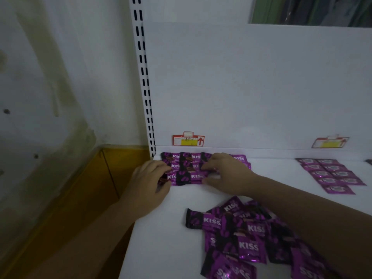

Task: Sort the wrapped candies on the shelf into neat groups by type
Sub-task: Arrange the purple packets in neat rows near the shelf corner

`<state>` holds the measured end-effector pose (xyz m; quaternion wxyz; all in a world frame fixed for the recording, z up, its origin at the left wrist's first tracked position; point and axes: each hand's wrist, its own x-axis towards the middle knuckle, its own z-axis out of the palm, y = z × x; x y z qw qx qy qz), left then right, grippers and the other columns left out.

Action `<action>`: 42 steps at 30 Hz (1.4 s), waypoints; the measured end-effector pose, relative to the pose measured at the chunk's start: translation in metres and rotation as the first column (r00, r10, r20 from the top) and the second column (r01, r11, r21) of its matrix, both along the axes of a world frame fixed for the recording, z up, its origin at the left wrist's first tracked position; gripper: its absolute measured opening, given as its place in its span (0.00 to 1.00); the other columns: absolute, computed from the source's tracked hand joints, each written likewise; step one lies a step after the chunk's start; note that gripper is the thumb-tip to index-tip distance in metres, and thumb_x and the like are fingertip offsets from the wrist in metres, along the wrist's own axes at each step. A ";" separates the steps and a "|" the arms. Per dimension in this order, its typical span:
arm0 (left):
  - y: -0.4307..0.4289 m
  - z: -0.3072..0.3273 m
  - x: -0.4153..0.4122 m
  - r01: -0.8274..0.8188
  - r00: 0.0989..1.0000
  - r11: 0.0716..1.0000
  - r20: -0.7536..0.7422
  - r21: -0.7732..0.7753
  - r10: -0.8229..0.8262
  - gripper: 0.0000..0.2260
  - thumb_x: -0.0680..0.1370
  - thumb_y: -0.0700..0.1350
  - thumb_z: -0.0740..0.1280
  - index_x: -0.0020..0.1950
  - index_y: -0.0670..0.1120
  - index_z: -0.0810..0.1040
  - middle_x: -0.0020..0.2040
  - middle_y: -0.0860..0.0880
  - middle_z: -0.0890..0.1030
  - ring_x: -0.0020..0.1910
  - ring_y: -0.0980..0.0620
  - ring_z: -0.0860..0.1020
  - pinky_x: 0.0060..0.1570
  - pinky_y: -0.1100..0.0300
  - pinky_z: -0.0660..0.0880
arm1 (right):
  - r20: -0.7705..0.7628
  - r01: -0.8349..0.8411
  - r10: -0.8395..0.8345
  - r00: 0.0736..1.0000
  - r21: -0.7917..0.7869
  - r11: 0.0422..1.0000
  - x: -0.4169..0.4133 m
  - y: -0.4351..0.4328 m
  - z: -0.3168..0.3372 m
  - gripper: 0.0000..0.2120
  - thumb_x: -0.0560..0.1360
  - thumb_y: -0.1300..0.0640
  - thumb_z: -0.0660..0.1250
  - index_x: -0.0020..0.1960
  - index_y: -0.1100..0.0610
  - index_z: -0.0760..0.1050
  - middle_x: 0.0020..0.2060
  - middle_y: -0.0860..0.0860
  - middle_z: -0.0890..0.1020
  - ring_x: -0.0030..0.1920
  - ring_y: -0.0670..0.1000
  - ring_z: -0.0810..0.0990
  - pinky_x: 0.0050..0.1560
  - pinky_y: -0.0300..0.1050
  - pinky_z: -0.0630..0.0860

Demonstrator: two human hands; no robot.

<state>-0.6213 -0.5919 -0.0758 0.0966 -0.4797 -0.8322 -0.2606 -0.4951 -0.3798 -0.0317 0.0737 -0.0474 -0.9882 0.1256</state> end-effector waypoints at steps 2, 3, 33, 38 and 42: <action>0.001 0.007 0.006 0.029 0.999 1.000 -0.021 -0.007 -0.030 0.15 0.76 0.48 0.65 0.63 0.49 0.74 0.61 0.53 0.73 0.63 0.56 0.68 0.64 0.58 0.62 | -0.027 -0.011 0.011 1.000 -0.009 1.000 0.011 0.005 0.006 0.14 0.73 0.48 0.67 0.57 0.50 0.78 0.50 0.48 0.76 0.50 0.46 0.71 0.52 0.40 0.67; 0.002 0.012 0.011 0.064 0.998 0.998 0.008 -0.014 -0.064 0.15 0.76 0.47 0.66 0.63 0.49 0.74 0.60 0.54 0.74 0.61 0.57 0.68 0.63 0.58 0.64 | -0.030 -0.016 0.016 0.999 -0.016 1.000 0.018 0.008 0.010 0.13 0.73 0.49 0.67 0.56 0.50 0.79 0.49 0.47 0.77 0.48 0.45 0.70 0.51 0.40 0.67; 0.012 0.060 0.063 0.155 0.817 0.987 0.566 -0.041 -0.105 0.07 0.77 0.46 0.65 0.43 0.58 0.79 0.37 0.55 0.82 0.39 0.58 0.80 0.35 0.68 0.74 | -0.012 -0.088 0.087 0.996 -0.155 0.984 0.083 0.046 0.026 0.20 0.67 0.51 0.75 0.57 0.46 0.77 0.51 0.38 0.76 0.50 0.37 0.72 0.52 0.28 0.65; 0.024 0.055 0.063 0.044 0.755 0.996 0.650 0.079 -0.085 0.09 0.78 0.43 0.63 0.46 0.57 0.78 0.35 0.50 0.83 0.31 0.52 0.81 0.27 0.66 0.74 | -0.090 -0.098 0.087 0.992 -0.125 0.987 0.085 0.053 0.027 0.20 0.67 0.50 0.75 0.58 0.47 0.78 0.50 0.39 0.75 0.48 0.36 0.71 0.46 0.21 0.63; 0.023 0.054 0.055 0.012 0.717 0.996 0.694 0.088 -0.070 0.10 0.78 0.43 0.63 0.47 0.58 0.79 0.34 0.50 0.83 0.29 0.53 0.80 0.25 0.67 0.73 | -0.080 -0.032 0.018 0.997 -0.166 0.986 0.081 0.060 0.021 0.19 0.67 0.49 0.75 0.57 0.48 0.78 0.51 0.43 0.77 0.48 0.40 0.72 0.45 0.26 0.64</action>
